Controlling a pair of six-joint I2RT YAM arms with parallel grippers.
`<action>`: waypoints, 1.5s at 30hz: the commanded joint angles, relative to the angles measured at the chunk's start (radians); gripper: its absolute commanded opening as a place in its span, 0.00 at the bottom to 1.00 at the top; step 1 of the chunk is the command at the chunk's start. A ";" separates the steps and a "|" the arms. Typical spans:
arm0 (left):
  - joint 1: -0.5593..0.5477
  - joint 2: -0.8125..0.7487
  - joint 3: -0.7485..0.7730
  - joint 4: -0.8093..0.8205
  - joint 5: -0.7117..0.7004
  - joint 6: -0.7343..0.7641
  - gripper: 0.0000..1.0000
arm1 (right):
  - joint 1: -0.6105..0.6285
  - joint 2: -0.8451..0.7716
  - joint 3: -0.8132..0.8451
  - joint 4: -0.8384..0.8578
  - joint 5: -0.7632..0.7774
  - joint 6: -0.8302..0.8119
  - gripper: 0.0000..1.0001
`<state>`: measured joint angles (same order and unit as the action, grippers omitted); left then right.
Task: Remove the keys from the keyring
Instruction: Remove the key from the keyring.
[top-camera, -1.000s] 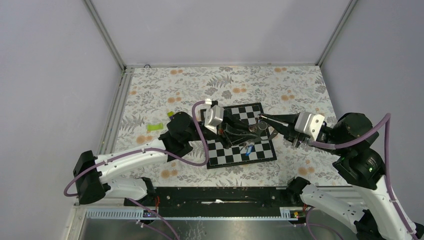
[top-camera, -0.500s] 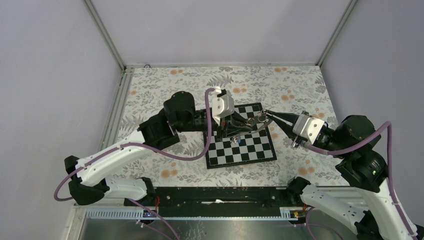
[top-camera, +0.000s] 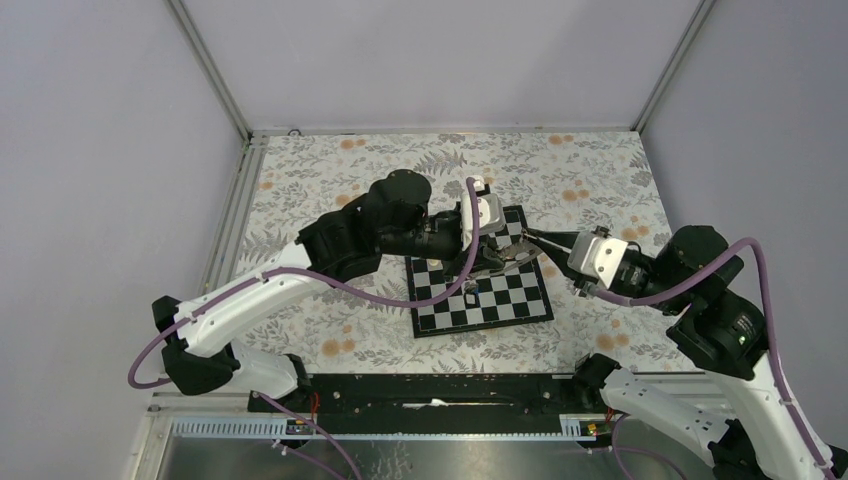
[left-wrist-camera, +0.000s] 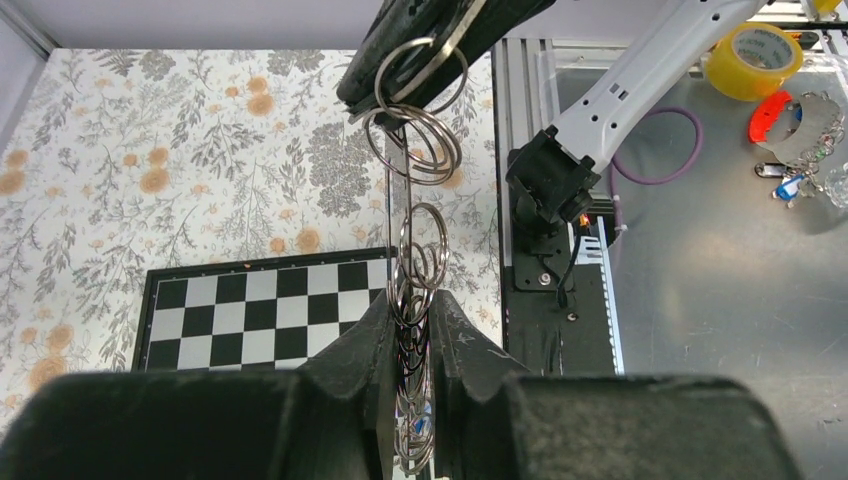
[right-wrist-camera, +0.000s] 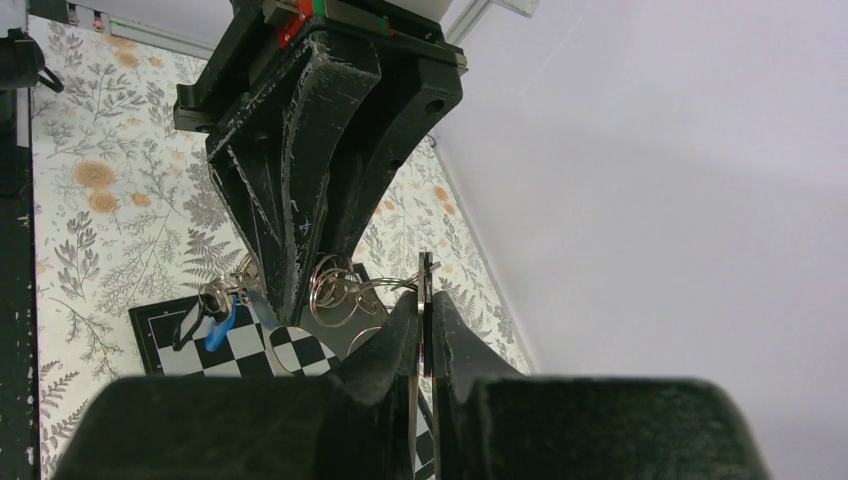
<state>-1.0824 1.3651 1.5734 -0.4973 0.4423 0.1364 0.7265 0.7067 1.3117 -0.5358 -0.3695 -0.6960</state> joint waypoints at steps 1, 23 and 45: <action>0.003 0.010 0.042 -0.060 0.004 0.018 0.00 | -0.003 0.000 0.064 0.074 -0.034 -0.041 0.00; 0.004 -0.113 -0.227 0.213 0.031 0.009 0.39 | -0.003 0.010 0.087 0.011 -0.003 -0.062 0.00; 0.004 -0.319 -0.413 0.678 -0.157 -0.058 0.59 | -0.004 0.039 0.084 -0.066 0.081 -0.022 0.00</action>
<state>-1.0805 1.0771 1.1851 -0.0105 0.3443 0.1066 0.7265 0.7231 1.3621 -0.6117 -0.3458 -0.7479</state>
